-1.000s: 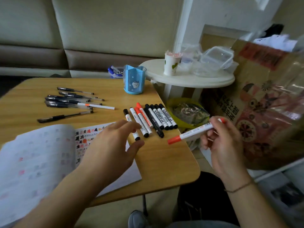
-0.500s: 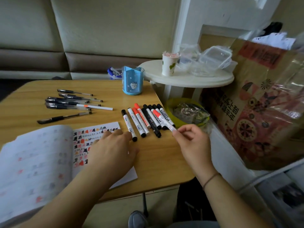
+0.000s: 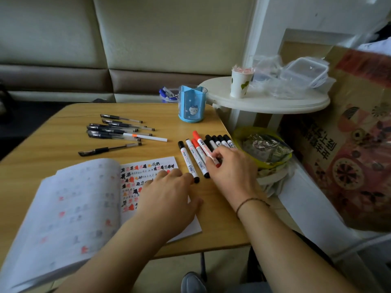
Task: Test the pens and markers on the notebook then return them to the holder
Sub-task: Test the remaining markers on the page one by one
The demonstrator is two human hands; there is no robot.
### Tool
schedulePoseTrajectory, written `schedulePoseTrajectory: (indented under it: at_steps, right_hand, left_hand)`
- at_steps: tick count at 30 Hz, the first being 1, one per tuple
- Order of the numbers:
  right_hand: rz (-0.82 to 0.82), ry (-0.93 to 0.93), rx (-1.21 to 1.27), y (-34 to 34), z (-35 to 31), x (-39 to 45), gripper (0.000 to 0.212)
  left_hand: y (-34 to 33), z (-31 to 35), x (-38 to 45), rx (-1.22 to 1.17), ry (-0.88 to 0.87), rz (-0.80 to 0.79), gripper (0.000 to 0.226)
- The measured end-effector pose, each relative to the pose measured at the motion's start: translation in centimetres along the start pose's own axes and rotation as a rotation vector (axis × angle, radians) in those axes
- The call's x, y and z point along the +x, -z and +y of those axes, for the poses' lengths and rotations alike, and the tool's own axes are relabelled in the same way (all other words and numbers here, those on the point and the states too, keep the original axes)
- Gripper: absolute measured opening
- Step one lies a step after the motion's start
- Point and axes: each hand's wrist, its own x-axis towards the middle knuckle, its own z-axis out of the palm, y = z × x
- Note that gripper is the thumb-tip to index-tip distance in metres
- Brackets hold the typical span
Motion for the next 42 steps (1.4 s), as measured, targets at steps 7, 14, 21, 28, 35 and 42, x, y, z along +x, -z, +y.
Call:
schedulePoseTrajectory:
  at_steps: [7,14,21,28,35,42]
  right_hand:
    - [0.049,-0.161,0.197,0.6,0.4,0.9,0.008]
    - [-0.214,0.077,0.069,-1.7,-6.4,7.2,0.016]
    - [-0.482,0.205,-0.349,-8.3,-10.8,11.3,0.032]
    - [-0.199,0.153,0.015,-3.5,-10.3,8.3,0.015]
    - [-0.280,0.085,0.687,6.6,-9.7,0.0,0.012]
    - [-0.488,-0.144,1.314,4.0,-9.8,-3.4,0.031]
  left_hand:
    - [2.7,-3.6,-0.3,-0.037,0.107,-0.054,0.056]
    - [4.4,-8.2,-0.7,-0.157,0.222,-0.014,0.054]
    - [4.2,-10.7,-1.1,-0.317,0.221,0.061,0.042]
    - [4.2,-11.0,-1.3,-0.407,0.182,0.153,0.068]
    - [3.9,-9.9,-1.5,-0.173,-0.005,0.619,0.057]
    - [3.7,-7.8,-2.7,-0.374,-0.426,0.230,0.016]
